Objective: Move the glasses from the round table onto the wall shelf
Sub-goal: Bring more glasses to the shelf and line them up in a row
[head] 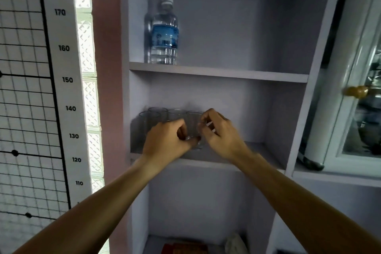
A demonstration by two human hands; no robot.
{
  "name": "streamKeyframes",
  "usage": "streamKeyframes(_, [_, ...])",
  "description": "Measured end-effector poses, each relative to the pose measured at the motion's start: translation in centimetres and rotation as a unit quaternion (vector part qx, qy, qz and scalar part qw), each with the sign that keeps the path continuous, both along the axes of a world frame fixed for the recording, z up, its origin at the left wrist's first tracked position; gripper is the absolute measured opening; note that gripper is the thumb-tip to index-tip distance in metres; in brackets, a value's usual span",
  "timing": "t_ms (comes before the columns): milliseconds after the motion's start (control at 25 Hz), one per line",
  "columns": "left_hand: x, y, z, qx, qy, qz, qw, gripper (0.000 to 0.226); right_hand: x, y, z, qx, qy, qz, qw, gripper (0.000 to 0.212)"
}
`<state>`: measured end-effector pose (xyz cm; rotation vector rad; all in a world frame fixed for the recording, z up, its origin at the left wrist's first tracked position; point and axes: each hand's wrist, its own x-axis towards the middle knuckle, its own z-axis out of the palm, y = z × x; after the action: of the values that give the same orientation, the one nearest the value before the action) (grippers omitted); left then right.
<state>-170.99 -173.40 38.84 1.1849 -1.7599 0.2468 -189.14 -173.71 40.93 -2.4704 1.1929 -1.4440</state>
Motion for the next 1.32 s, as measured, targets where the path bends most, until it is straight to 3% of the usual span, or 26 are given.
streamKeyframes(440, [-5.9, -2.2, -0.5, 0.057, -0.004, -0.039, 0.998, 0.047, -5.8, 0.3, -0.4, 0.038, -0.010, -0.079, 0.996, 0.008])
streamKeyframes(920, [-5.5, -4.4, -0.3, 0.043, -0.045, -0.023, 0.998, 0.035, -5.7, -1.0, -0.9, 0.071, -0.066, -0.071, 0.993, 0.023])
streamKeyframes(1320, [-5.7, -4.3, -0.2, 0.049, -0.044, 0.014, 0.998, 0.029, -5.4, -1.0, -0.3, 0.096, -0.088, -0.068, 0.989, 0.019])
